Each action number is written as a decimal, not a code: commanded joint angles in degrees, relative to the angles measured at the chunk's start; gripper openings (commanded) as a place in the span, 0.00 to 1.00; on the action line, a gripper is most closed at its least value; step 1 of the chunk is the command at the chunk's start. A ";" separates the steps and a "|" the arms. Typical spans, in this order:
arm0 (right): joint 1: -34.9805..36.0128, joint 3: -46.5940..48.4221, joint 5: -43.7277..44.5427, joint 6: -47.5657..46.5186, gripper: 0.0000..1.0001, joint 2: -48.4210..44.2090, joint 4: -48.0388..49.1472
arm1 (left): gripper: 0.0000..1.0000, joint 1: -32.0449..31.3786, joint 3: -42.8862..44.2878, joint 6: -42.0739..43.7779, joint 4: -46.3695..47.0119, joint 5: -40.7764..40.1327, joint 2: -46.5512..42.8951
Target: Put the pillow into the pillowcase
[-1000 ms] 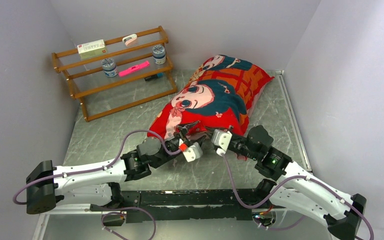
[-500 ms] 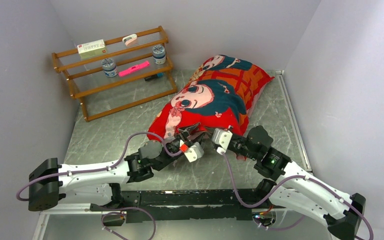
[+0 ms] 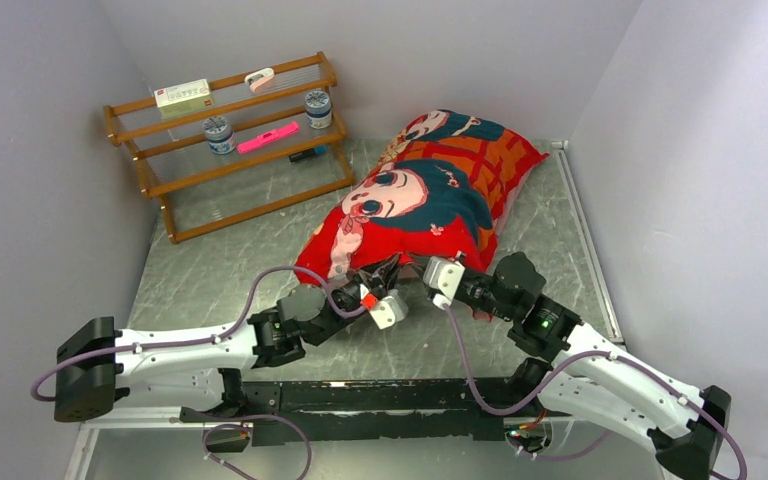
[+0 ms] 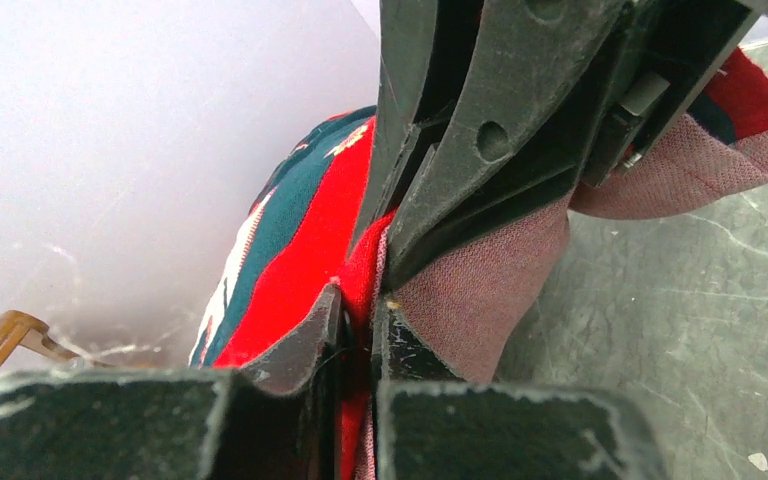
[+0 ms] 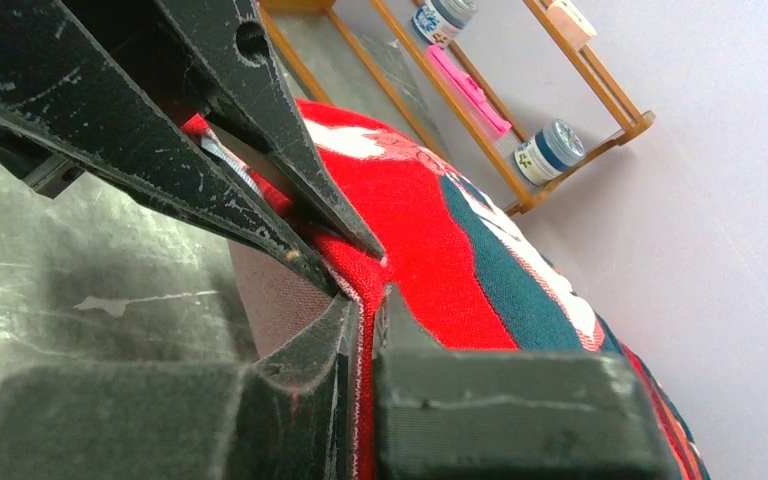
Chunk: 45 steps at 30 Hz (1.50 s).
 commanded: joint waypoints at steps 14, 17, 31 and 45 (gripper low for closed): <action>0.32 4.26 -2.55 5.46 0.00 -2.01 5.41 | 0.58 6.51 3.48 0.94 -17.43 7.04 -9.37; 0.31 4.93 -0.95 8.96 0.00 -1.32 5.54 | 0.62 6.36 3.56 0.90 -19.32 6.40 -9.67; 0.32 3.64 -0.39 10.15 0.00 -2.43 7.02 | 0.60 6.07 5.35 0.28 -22.96 14.25 -8.67; 0.34 -2.36 -2.65 9.23 0.00 -4.50 18.32 | 0.55 6.07 9.79 -0.21 -23.28 17.62 -2.48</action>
